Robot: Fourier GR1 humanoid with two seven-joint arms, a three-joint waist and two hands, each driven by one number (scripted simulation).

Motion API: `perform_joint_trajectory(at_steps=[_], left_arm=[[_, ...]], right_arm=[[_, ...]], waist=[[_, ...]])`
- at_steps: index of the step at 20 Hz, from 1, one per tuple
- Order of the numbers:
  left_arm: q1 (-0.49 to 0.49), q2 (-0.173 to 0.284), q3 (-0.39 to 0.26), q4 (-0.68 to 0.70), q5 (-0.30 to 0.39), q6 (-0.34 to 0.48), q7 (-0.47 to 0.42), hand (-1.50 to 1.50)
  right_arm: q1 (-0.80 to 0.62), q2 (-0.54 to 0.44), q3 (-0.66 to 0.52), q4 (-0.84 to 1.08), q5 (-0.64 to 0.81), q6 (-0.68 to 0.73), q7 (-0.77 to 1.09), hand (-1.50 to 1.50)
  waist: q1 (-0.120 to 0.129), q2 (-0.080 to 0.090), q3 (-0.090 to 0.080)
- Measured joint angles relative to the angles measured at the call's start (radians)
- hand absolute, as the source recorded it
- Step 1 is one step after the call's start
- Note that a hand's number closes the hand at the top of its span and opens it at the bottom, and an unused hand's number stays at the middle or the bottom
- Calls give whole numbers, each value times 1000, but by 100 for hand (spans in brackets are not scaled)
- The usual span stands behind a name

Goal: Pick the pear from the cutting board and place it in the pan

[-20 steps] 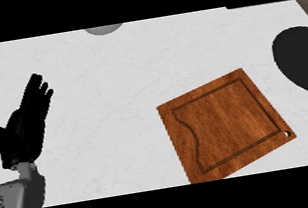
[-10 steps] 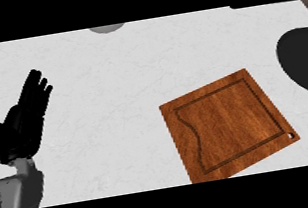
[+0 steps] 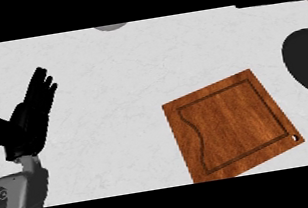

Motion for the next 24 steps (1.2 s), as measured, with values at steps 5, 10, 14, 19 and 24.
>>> perform_joint_trajectory(at_steps=[5, 10, 14, 19, 24], left_arm=[[-12, 3, 3, 13, 0, -3, 3, 0], [-12, 1, 3, 17, -4, -2, -3, 0], [2, 0, 3, 8, -5, -3, -6, 0], [13, 7, 9, -13, 0, -3, 10, 0], [31, 13, 24, -26, 13, -8, 14, 0]], right_arm=[[-32, -17, -21, 145, -4, 30, 15, -150], [-41, -37, -70, 211, -55, 64, -76, -150], [-47, -60, -157, 232, -150, 121, -153, -150], [-31, -133, -280, 273, -282, 274, -211, -150], [44, -240, -367, 311, -379, 489, -277, -150]], waist=[[5, 3, 1], [2, 3, 2], [-4, 1, 3], [-13, -2, 3], [-24, -4, 4]])
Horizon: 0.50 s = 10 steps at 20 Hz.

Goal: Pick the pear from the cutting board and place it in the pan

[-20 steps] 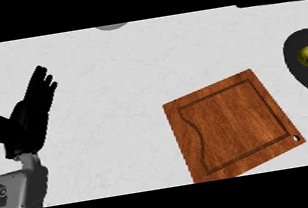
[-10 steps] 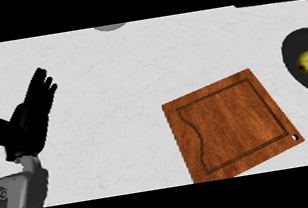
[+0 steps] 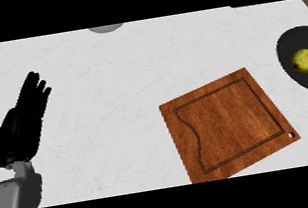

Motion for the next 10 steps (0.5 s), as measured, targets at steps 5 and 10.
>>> perform_joint_trajectory(at_steps=[5, 10], left_arm=[[13, 1, 4, -15, -1, 3, 3, 0], [-1, 3, 8, -12, 2, 4, 7, 0]], right_arm=[[100, -70, -43, 16, -58, 163, -28, -150], [180, -92, -51, -11, -82, 196, -40, -150]], waist=[[-9, -3, 0], [-13, -2, 2]])
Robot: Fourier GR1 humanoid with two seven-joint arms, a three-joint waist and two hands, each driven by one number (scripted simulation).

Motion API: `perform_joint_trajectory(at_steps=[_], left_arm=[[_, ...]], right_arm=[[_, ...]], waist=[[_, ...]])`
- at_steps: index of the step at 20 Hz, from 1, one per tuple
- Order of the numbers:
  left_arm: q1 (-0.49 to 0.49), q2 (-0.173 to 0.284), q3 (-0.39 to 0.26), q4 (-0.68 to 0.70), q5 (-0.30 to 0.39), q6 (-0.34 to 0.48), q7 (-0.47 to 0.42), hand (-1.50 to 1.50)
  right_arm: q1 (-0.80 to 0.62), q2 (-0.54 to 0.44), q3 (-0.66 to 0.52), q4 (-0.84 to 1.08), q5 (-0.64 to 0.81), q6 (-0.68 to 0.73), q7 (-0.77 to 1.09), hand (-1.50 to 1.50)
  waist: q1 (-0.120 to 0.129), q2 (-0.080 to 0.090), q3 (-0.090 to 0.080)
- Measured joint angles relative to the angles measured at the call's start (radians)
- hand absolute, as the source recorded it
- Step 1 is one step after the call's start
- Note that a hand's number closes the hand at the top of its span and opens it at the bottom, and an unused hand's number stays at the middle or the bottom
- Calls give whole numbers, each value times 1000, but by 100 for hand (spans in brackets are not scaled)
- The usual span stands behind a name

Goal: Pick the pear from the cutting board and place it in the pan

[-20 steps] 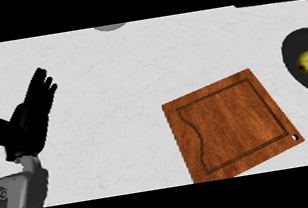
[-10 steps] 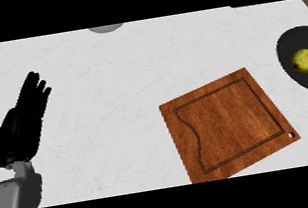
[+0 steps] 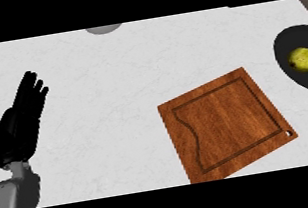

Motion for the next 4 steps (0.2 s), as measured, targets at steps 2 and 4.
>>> perform_joint_trajectory(at_steps=[2, 4], left_arm=[[5, -1, 3, 16, 0, -4, -17, 0], [-2, -4, 1, 19, -3, 0, -13, 0]], right_arm=[[26, 2, -3, -11, -10, -1, -9, -150], [41, 2, -1, -23, -17, -1, -12, -150]], waist=[[-1, 0, 0], [1, 0, 0]])
